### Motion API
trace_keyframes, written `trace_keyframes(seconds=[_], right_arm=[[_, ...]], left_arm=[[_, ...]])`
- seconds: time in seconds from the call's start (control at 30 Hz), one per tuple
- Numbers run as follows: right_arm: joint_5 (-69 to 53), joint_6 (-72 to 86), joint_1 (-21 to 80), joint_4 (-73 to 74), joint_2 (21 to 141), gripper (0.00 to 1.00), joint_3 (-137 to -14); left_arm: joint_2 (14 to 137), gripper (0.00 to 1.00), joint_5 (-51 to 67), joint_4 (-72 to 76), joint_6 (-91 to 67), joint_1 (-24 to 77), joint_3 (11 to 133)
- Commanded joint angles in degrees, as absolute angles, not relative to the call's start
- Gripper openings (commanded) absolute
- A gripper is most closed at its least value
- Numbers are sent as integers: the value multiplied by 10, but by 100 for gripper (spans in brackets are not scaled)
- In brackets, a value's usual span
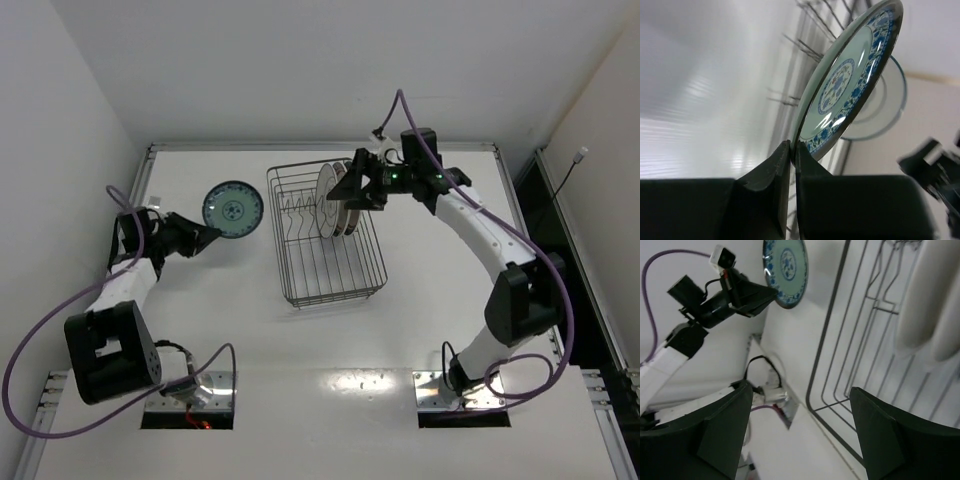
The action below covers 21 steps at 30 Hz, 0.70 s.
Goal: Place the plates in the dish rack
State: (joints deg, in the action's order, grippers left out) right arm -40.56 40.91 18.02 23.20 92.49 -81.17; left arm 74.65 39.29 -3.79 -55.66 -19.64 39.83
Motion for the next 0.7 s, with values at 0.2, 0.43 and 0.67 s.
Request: trace_keyframes(seconds=[0.2,0.43,0.67], right_arm=[[-506,489,231,69,988,76,-841],[-466,483,265,80,1030,76,-848],[-454,477,272,91,1057,35,-859]], left_arm=[[678,0,467,126,-671,-75,367],[672,0,449,188,-726,1,354],[672,0,403,229,-760,97,359]])
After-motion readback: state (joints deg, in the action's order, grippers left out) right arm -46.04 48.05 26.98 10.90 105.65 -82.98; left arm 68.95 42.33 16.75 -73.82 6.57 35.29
